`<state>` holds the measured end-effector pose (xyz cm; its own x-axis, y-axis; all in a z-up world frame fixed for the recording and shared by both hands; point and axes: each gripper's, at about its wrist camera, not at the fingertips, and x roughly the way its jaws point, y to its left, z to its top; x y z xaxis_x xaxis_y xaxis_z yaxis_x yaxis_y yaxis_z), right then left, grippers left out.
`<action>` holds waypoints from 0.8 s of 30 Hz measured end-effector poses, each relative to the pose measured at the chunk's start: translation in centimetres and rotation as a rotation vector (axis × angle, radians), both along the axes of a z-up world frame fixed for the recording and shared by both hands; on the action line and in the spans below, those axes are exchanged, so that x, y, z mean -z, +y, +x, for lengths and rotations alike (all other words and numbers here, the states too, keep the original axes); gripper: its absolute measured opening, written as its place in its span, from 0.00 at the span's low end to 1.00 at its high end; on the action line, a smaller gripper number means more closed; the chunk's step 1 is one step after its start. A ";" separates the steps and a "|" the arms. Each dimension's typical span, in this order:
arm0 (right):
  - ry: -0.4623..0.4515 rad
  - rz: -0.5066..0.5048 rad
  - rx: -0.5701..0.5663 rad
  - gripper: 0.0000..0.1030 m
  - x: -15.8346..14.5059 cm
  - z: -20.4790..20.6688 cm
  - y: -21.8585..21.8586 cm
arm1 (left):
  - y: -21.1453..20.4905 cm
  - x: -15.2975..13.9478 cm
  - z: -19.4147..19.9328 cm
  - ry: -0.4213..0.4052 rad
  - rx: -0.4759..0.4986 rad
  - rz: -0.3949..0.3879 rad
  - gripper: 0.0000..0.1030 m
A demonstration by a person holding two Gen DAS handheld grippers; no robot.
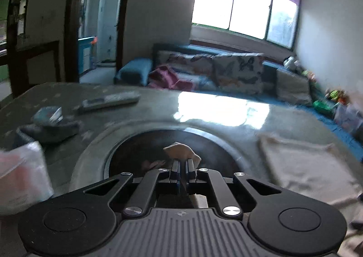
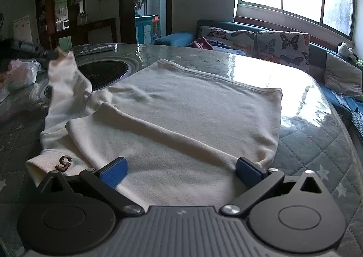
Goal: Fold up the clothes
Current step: 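Grasp the other sleeve with the left gripper and fold it over the body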
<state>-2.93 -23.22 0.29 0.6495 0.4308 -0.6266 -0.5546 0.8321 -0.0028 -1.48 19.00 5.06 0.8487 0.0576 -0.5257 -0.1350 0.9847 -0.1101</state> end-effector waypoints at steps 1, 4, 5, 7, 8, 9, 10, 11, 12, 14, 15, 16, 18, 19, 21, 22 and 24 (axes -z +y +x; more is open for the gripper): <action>0.000 0.000 0.000 1.00 0.0 0.0 0.0 | 0.3 0.4 0.0 0.014 -0.008 0.011 0.05; 0.000 0.000 0.000 1.00 0.0 0.1 0.0 | 0.7 1.5 0.0 0.040 -0.043 0.040 0.05; 0.000 0.001 0.000 1.00 0.0 0.1 0.0 | 0.9 1.8 0.0 0.050 -0.062 0.050 0.05; 0.001 0.001 0.000 1.00 0.1 0.1 0.0 | 1.4 2.2 -0.1 0.067 -0.074 0.033 0.05; 0.001 0.001 0.000 1.00 0.1 0.1 -0.1 | 1.6 2.4 -0.1 0.075 -0.078 0.027 0.05; 0.001 0.001 -0.001 1.00 0.1 0.1 -0.1 | 1.6 2.6 -0.2 0.083 -0.085 0.036 0.05; 0.001 0.001 -0.001 1.00 0.1 0.1 -0.1 | 1.7 2.8 -0.2 0.087 -0.092 0.040 0.05; 0.001 0.001 -0.001 1.00 0.1 0.1 -0.1 | 1.8 2.9 -0.3 0.091 -0.099 0.044 0.06; 0.001 0.002 -0.001 1.00 0.1 0.1 0.0 | 1.9 3.1 -0.2 0.098 -0.108 0.047 0.09; 0.001 0.002 -0.001 1.00 0.1 0.1 0.0 | 2.2 3.4 -0.1 0.110 -0.126 0.061 0.09; 0.001 0.002 -0.001 1.00 0.1 0.1 0.0 | 2.3 3.4 -0.1 0.116 -0.133 0.063 0.09; 0.001 0.002 0.000 1.00 0.1 0.1 0.0 | 2.3 3.4 -0.1 0.120 -0.142 0.063 0.10; 0.000 0.003 0.000 1.00 0.1 0.0 0.1 | 2.3 3.3 -0.3 0.128 -0.162 0.063 0.09; 0.001 0.003 0.000 1.00 0.1 0.0 0.1 | 2.1 2.9 -0.5 0.116 -0.168 0.055 0.10; 0.001 0.004 0.000 1.00 0.1 0.0 0.1 | 1.3 1.9 -1.0 0.089 -0.157 0.029 0.10; 0.001 0.004 0.000 1.00 0.1 0.0 0.1 | 0.7 1.4 -1.2 0.073 -0.138 0.012 0.10; 0.002 0.005 0.000 1.00 0.1 0.1 0.0 | -1.4 0.5 -1.3 0.055 -0.040 -0.046 0.10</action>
